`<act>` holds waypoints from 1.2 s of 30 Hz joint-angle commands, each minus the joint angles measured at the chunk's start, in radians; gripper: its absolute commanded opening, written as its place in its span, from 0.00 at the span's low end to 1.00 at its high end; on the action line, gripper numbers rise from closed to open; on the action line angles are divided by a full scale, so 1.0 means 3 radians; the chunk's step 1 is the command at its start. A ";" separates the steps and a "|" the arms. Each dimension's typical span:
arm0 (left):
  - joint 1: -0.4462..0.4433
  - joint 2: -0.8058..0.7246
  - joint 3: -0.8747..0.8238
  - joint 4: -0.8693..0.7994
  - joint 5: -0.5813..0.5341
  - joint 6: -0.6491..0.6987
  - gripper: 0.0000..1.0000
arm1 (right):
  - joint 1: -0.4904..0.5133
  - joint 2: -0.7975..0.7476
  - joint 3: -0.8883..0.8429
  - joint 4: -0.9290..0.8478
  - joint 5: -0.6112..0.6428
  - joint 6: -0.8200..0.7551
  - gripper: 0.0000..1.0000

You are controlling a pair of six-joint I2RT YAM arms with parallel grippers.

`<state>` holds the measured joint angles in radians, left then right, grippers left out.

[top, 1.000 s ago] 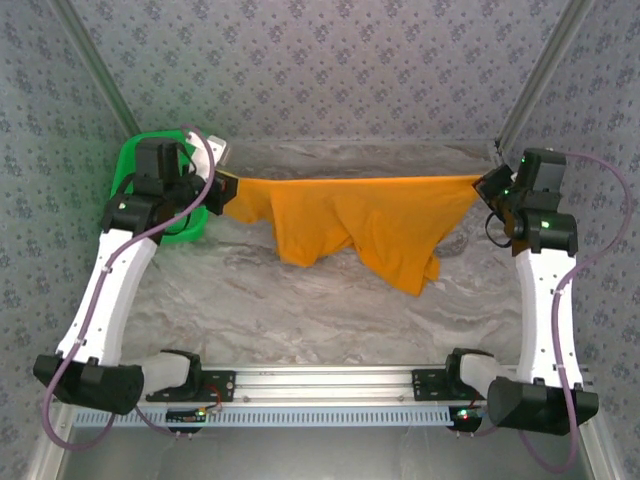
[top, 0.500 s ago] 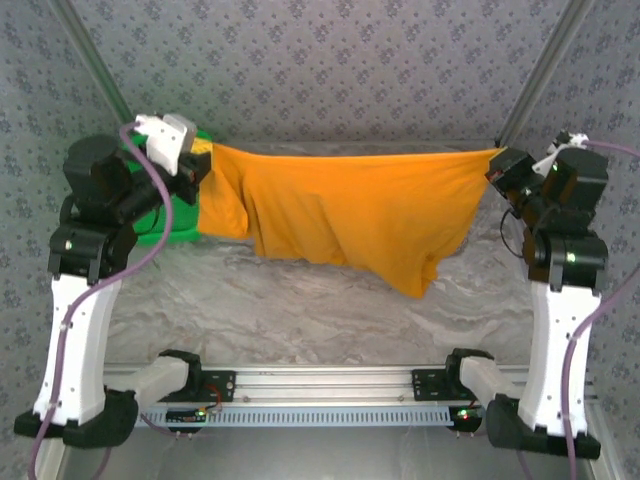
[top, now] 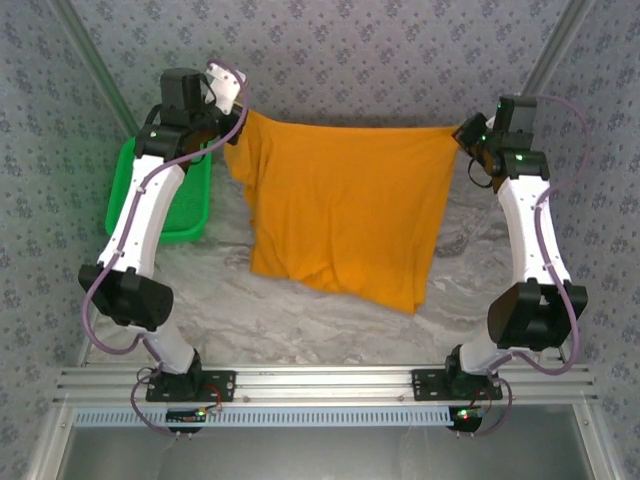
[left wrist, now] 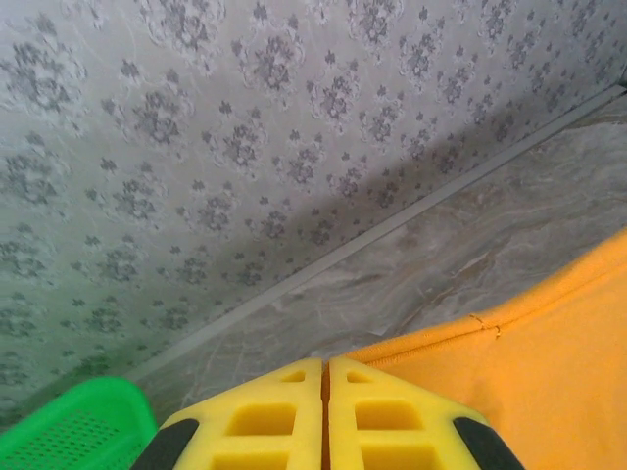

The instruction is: Fold the inside-out t-shirt

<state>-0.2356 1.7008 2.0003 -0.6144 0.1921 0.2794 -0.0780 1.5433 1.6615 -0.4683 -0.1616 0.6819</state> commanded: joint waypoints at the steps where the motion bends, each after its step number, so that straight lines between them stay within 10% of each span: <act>1: -0.0127 -0.0293 0.0306 0.0026 -0.0300 0.0342 0.00 | -0.0015 -0.0251 0.0237 0.0316 0.0173 -0.0151 0.00; 9: -0.0780 -0.1380 -0.0432 0.0148 -0.0841 0.0979 0.00 | 0.0056 -0.1374 -0.0134 -0.0042 0.0329 -0.0327 0.00; 17: -0.1159 -0.2102 -0.0414 -0.0395 -0.0332 0.0981 0.00 | 0.0126 -0.2053 0.0148 -0.0742 0.0257 -0.0347 0.00; 27: -0.1058 -0.1698 -0.0588 -0.0143 -0.0694 0.0992 0.00 | 0.0127 -0.1570 -0.0032 -0.0558 0.0138 -0.0254 0.00; 36: -0.0490 -0.0855 -0.0262 -0.0167 -0.0262 0.0543 0.00 | 0.0135 -0.0885 0.0066 -0.0292 0.0140 -0.0280 0.00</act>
<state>-0.4141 1.4281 1.8503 -0.6861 0.0566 0.5060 -0.0422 1.2823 1.6501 -0.6174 -0.1127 0.5976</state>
